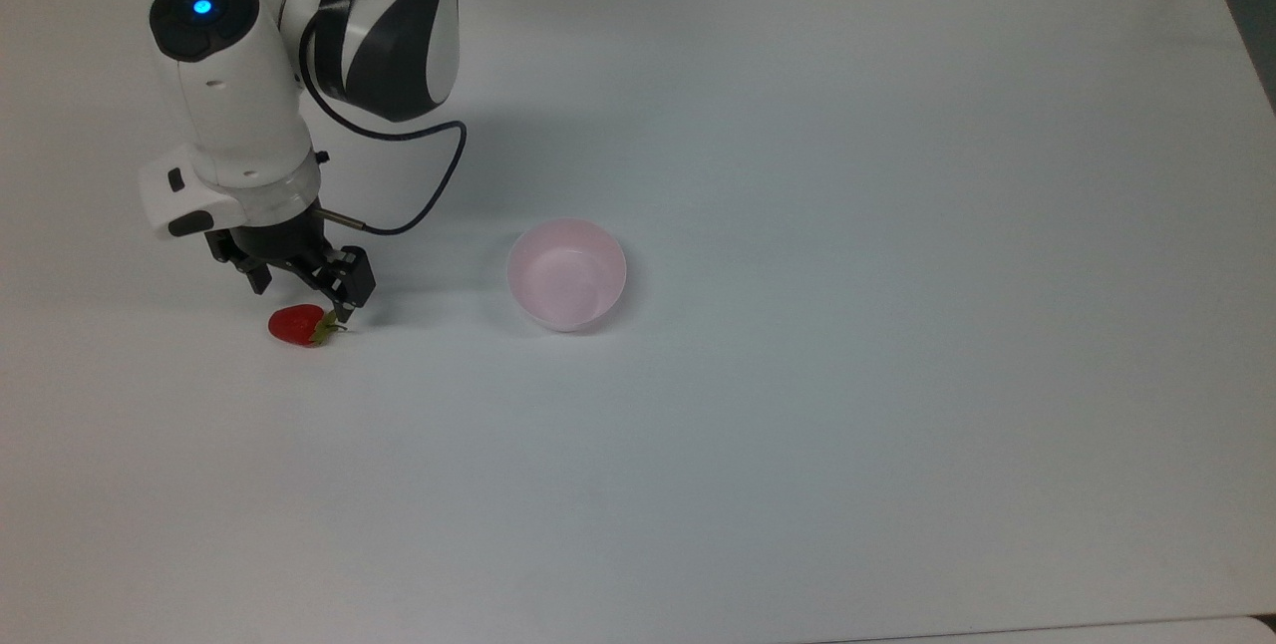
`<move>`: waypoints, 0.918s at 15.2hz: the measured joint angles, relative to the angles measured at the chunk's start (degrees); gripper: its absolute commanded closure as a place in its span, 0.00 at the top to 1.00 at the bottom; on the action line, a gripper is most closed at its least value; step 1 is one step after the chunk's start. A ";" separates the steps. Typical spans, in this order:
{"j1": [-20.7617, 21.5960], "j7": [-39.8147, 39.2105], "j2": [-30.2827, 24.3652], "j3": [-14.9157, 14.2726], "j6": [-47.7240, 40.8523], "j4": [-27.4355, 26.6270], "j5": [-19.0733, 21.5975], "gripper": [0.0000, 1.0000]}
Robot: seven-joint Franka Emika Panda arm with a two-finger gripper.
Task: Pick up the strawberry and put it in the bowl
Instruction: 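Close the gripper around the red strawberry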
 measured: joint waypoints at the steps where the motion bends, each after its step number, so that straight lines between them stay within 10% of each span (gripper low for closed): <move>1: 0.00 0.96 0.40 0.00 0.52 0.01 0.07 0.83; 14: -2.67 38.80 0.77 -0.04 0.78 -0.04 5.93 0.87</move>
